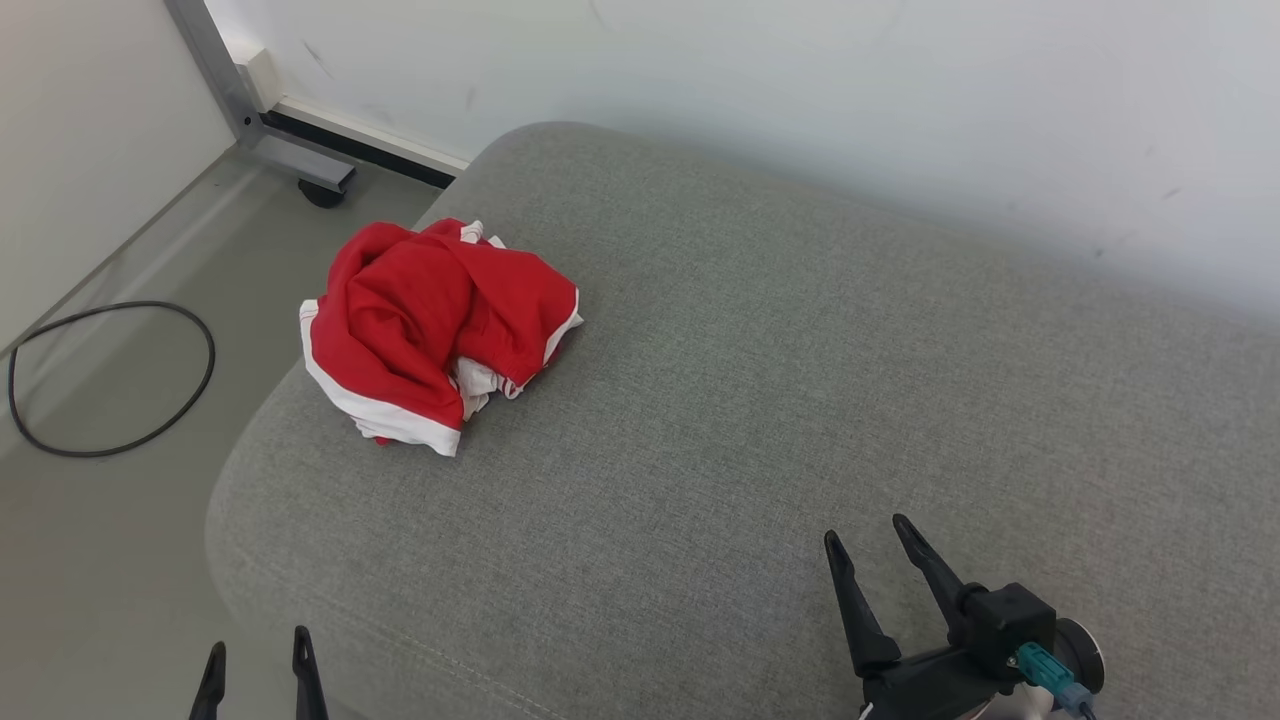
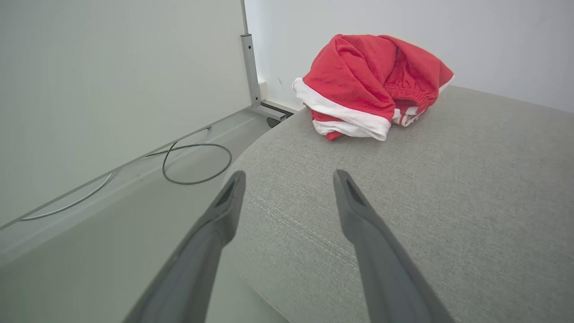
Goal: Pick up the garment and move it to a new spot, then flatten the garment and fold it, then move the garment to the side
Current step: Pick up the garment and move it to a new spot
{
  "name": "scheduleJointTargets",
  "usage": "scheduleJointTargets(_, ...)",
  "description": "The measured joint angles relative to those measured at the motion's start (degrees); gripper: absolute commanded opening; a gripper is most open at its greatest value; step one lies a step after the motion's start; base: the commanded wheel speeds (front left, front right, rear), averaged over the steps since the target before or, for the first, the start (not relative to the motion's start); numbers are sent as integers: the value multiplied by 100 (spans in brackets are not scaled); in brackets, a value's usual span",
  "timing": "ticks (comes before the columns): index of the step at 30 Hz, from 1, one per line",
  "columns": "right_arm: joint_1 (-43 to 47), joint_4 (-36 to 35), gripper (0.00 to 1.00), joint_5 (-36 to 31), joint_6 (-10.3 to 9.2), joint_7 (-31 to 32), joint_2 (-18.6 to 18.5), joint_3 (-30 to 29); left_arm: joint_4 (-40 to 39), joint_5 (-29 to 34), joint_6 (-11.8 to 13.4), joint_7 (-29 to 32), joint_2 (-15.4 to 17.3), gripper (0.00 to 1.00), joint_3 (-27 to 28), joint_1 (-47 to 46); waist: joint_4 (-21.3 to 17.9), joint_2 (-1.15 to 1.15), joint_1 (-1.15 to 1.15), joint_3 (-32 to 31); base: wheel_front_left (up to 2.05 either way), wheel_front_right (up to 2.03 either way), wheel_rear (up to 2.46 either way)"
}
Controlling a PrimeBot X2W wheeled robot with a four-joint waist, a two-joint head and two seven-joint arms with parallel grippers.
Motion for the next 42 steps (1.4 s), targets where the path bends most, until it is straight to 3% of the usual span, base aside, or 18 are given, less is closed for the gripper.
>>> scheduleJointTargets(14,87,-81,100,-34,0,0,-152,-33,614,153,-267,0,119,100,103,-923,-207,0,0,253,0,0,0)
scheduleJointTargets(19,-9,-59,100,-24,0,0,-313,63,838,224,-361,0,360,100,183,-1553,-398,0,0,438,0,0,0)
scheduleJointTargets(30,-303,-23,100,85,0,0,-569,253,2481,327,-561,36,1418,100,23,-3485,-886,1,1,869,0,0,0)
scheduleJointTargets(42,-548,23,100,205,0,-5,-725,413,4109,-205,-572,1113,1849,100,-44,-4673,-1472,0,0,1300,0,0,0)
